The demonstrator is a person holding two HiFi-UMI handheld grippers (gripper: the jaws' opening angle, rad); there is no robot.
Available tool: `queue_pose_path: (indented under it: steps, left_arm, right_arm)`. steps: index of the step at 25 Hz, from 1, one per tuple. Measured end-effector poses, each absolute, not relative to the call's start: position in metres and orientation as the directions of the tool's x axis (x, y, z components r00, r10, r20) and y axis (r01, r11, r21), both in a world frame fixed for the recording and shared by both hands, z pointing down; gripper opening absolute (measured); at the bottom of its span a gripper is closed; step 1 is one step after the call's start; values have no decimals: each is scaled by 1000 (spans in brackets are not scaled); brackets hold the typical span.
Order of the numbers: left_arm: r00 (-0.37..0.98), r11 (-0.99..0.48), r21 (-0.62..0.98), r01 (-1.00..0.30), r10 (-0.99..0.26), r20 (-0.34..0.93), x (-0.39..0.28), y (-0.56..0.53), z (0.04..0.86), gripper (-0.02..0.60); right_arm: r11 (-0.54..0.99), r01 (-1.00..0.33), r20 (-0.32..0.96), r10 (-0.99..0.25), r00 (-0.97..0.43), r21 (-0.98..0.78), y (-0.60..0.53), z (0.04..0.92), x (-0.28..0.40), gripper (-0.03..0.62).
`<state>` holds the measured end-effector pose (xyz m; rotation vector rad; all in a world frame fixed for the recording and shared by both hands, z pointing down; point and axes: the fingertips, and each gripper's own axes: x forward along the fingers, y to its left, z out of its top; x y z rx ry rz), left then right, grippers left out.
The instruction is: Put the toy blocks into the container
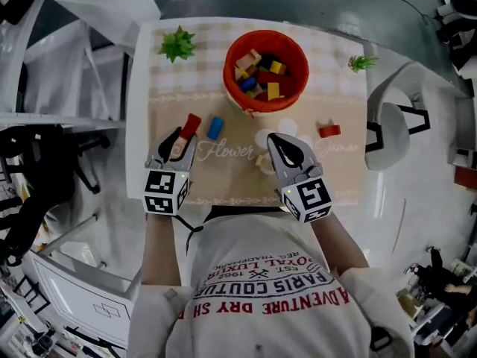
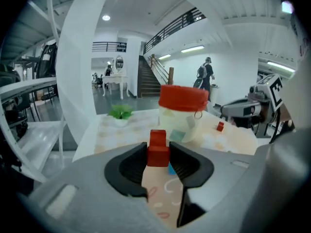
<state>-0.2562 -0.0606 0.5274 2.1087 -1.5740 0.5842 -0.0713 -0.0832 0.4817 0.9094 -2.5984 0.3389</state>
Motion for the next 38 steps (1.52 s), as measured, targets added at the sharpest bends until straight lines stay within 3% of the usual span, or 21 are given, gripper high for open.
queue_pose_path:
  steps: [5, 11, 16, 28, 30, 33, 38]
  left_arm:
    - [358, -366, 66, -928, -830, 427, -227, -99, 447, 153]
    - [514, -518, 82, -851, -794, 324, -171, -134, 392, 153]
    - [560, -585, 42, -810, -750, 352, -137, -160, 394, 153]
    - [526, -605, 23, -796, -674, 519, -109, -188, 437, 157]
    - [534, -596, 50, -802, -677, 505, -110, -185, 437, 229]
    - [530, -573, 65, -817, -702, 475, -118, -180, 433, 284]
    - [494, -519, 66, -852, -757, 427, -146, -164, 425, 295]
  right_arm:
    - [719, -691, 377, -621, -687, -74, -90, 454, -59, 2]
    - [665, -746, 326, -698, -637, -32, -104, 423, -38, 2]
    - [617, -787, 298, -749, -591, -12, -118, 408, -20, 2]
    - [562, -827, 298, -790, -536, 0, -124, 401, 2, 2]
    - [563, -826, 303, -787, -537, 0, -122, 401, 2, 2]
    - [567, -824, 301, -785, -541, 0, -121, 400, 0, 2]
    - [593, -805, 292, -769, -568, -5, -114, 401, -14, 2]
